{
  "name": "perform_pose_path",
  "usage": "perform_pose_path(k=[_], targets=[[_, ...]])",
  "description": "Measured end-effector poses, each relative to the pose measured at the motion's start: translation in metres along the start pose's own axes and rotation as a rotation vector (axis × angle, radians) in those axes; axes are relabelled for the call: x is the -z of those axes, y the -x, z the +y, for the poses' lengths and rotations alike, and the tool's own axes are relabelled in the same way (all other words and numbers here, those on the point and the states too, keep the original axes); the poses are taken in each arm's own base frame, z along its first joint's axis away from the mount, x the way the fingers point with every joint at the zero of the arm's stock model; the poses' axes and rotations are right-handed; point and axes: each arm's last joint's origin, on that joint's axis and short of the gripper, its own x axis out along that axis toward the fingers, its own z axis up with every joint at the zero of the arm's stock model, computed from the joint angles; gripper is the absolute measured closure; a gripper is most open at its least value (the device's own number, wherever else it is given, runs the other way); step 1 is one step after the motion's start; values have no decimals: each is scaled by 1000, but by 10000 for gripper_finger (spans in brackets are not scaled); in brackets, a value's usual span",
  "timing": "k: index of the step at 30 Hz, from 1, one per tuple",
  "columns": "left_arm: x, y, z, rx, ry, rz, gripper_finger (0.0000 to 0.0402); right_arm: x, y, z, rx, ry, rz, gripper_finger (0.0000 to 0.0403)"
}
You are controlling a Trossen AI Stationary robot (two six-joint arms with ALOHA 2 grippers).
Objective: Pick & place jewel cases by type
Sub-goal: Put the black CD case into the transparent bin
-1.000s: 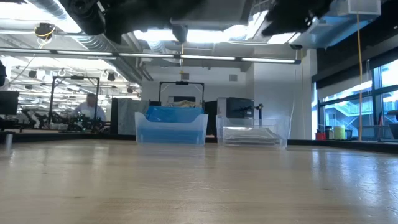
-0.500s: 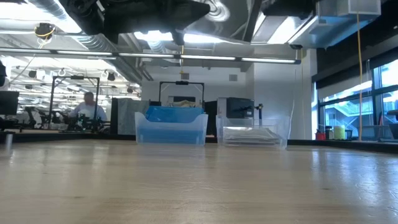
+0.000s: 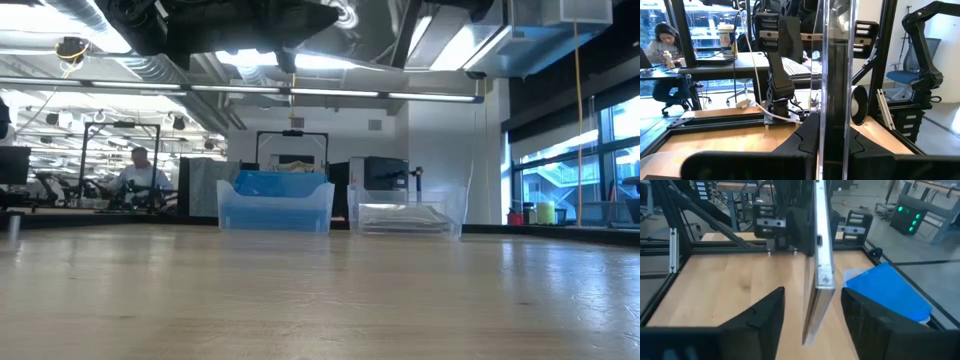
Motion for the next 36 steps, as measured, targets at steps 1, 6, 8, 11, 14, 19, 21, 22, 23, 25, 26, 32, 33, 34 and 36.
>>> perform_pose_path(k=[1,6,8,11,14,19,21,22,23,25,26,32,33,34,36], targets=[[0,0,0,0,0,0,382,-1,0,0,-4,4,-5,213],[0,0,0,0,0,0,380,-1,0,0,-13,13,-6,259],[0,0,0,0,0,0,379,-1,0,0,-13,14,-5,279],[0,0,0,2,0,0,378,-1,0,0,-12,19,-5,308],[0,0,0,3,0,0,379,-1,0,0,-11,18,-5,338],[0,0,0,2,-1,0,376,-1,0,0,-12,18,-5,360],[0,0,0,2,-1,0,374,-1,0,0,-9,18,-5,360],[0,0,0,0,-1,0,373,-1,0,0,-3,18,-6,360],[0,0,0,-3,-1,0,371,-1,0,0,0,18,-6,360],[0,0,0,-9,-1,0,369,0,0,0,1,19,-4,360],[0,0,0,-9,0,0,369,0,0,0,1,21,-3,360],[0,0,0,-5,24,0,361,0,0,0,3,29,-2,360],[0,0,0,-4,25,0,355,0,0,0,5,39,-1,360],[0,0,0,-4,27,1,348,0,0,0,15,43,-1,360],[0,0,0,-5,28,5,329,1,0,-1,46,50,3,360]])
